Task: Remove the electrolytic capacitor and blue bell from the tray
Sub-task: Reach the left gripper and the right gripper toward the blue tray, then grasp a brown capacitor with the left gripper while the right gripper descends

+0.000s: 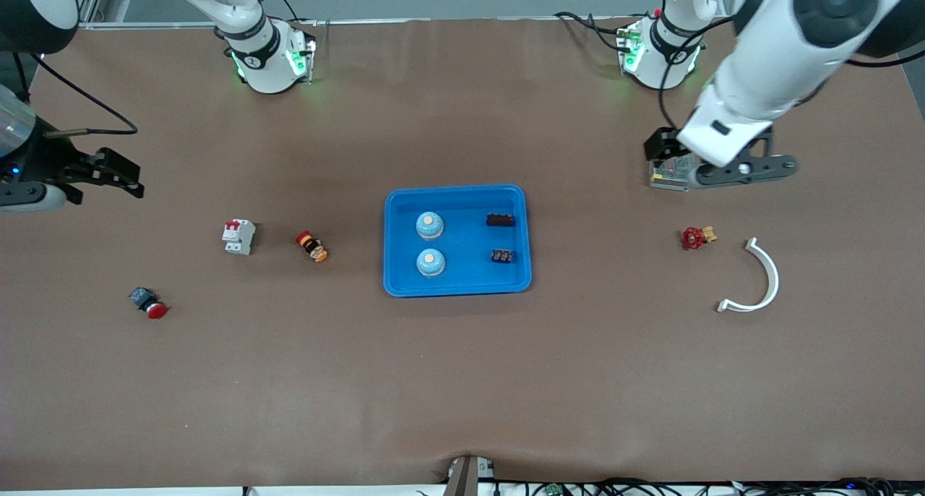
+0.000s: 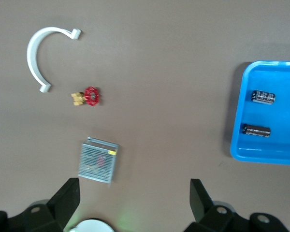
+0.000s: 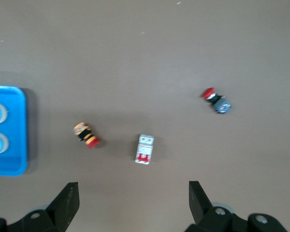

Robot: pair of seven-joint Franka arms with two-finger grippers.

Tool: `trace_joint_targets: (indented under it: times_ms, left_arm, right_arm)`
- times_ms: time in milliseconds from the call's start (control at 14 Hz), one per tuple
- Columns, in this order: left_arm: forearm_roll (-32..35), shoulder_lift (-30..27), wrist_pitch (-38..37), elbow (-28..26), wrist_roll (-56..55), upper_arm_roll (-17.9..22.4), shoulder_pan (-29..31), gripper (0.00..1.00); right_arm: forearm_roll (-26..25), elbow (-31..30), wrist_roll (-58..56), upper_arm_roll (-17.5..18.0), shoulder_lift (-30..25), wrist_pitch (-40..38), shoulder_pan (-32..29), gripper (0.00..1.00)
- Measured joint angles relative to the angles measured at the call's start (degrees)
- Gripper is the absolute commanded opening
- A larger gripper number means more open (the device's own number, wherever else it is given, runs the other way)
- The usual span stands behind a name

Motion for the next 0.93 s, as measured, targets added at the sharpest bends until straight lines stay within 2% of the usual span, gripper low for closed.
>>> trace_joint_targets:
  times_ms: [427, 641, 926]
  left_arm:
    - [-0.01, 0.56, 11.88, -11.01, -20.46, -9.19, -0.13, 1.00]
    - [-0.01, 2.85, 19.05, -15.67, -31.62, -13.38, -0.31, 1.00]
    - [0.00, 8.36, 25.24, -17.22, -43.29, -14.35, -3.07, 1.00]
  right_arm:
    - [1.92, 0.15, 4.87, 0.40, 1.80, 5.14, 9.06, 1.00]
    - [1.92, 2.97, 11.82, 0.51, 6.04, 6.24, 13.97, 1.00]
    - [1.94, 5.98, 20.33, 0.54, 13.09, 11.09, 19.27, 1.00]
